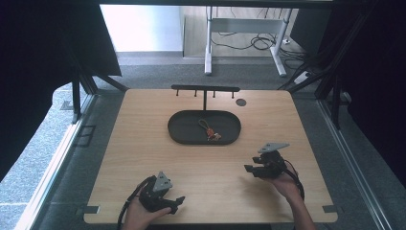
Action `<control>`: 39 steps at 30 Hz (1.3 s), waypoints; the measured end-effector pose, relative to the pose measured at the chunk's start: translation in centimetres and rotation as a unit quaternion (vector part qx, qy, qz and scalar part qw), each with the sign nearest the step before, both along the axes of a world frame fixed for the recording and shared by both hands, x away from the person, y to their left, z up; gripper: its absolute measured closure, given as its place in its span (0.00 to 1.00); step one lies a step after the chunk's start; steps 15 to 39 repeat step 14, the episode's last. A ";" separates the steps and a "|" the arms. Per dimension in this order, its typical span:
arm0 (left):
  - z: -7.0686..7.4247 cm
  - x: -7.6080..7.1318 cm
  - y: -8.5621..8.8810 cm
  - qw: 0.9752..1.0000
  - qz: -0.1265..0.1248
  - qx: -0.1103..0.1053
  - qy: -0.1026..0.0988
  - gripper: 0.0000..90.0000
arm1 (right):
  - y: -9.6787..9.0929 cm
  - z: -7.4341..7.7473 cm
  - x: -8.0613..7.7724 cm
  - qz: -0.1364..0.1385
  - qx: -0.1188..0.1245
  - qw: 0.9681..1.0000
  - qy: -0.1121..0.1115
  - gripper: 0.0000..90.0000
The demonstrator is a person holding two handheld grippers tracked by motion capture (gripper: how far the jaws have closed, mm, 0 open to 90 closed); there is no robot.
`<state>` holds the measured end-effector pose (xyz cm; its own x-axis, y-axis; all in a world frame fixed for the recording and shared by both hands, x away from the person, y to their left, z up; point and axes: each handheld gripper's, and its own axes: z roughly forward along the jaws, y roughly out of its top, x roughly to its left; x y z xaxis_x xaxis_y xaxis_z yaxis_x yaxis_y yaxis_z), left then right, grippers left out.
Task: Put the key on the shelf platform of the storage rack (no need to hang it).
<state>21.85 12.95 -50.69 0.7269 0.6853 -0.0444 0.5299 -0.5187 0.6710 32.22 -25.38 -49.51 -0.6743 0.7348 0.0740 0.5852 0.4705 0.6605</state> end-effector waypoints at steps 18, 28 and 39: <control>0.5 -0.1 0.5 1.000 0.004 -0.005 -0.004 0.24 | -1.2 -0.4 -1.6 -0.005 0.011 0.999 -0.032 0.50; 0.5 -0.1 0.5 1.000 0.004 -0.005 -0.004 0.24 | -1.2 -0.4 -1.6 -0.005 0.011 0.999 -0.032 0.50; 0.5 -0.1 0.5 1.000 0.004 -0.005 -0.004 0.24 | -1.2 -0.4 -1.6 -0.005 0.011 0.999 -0.032 0.50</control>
